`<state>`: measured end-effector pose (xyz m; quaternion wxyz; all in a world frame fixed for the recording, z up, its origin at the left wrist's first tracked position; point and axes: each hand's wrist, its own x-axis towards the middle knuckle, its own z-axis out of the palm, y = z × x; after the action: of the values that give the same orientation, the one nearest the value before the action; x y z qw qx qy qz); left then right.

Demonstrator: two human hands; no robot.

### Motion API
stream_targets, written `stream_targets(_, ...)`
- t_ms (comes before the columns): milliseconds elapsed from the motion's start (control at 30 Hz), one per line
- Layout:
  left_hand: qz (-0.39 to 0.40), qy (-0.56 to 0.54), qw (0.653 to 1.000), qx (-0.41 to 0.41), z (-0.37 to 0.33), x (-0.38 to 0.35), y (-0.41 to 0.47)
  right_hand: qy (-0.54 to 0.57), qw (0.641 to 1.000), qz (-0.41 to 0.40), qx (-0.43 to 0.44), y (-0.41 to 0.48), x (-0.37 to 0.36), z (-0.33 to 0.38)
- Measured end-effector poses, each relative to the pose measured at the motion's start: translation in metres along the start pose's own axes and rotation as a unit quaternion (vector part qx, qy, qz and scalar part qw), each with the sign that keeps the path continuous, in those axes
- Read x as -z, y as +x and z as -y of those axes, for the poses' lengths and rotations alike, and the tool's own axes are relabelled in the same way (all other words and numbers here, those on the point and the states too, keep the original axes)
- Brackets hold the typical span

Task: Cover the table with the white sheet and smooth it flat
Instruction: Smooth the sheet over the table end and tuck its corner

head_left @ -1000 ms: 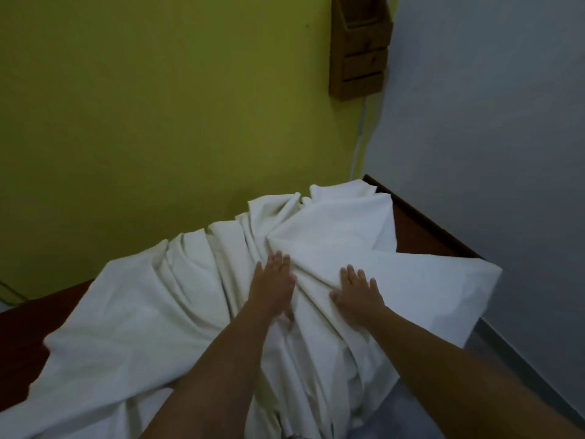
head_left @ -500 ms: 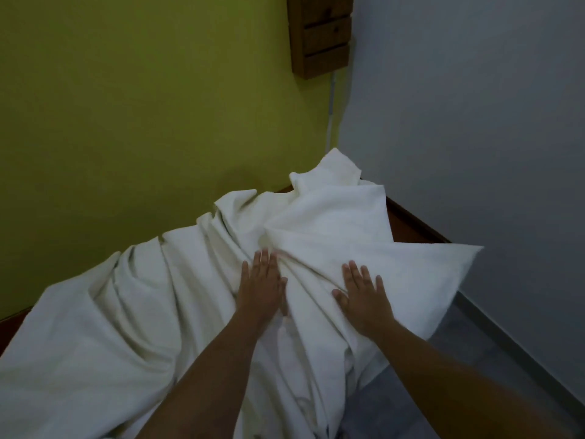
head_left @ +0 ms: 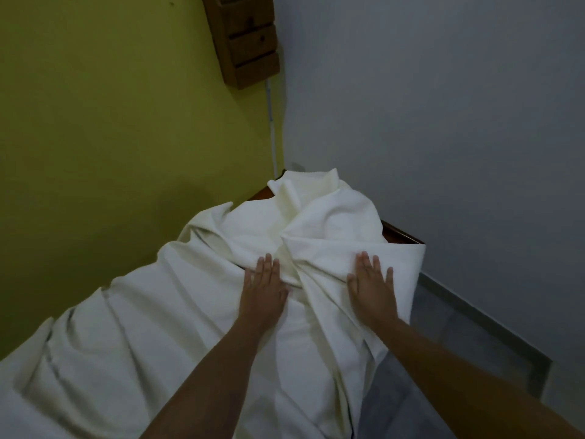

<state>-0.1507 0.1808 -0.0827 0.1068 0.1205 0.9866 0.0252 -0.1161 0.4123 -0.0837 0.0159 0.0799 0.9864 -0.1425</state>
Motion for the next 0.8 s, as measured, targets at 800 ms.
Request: stream_targets(800, -0.050, -0.014, 0.999, 0.001, 0.096, -0.031, 0.100, -0.053, 0.988, 0.066, -0.129, 0.060, -0.003, -0.020)
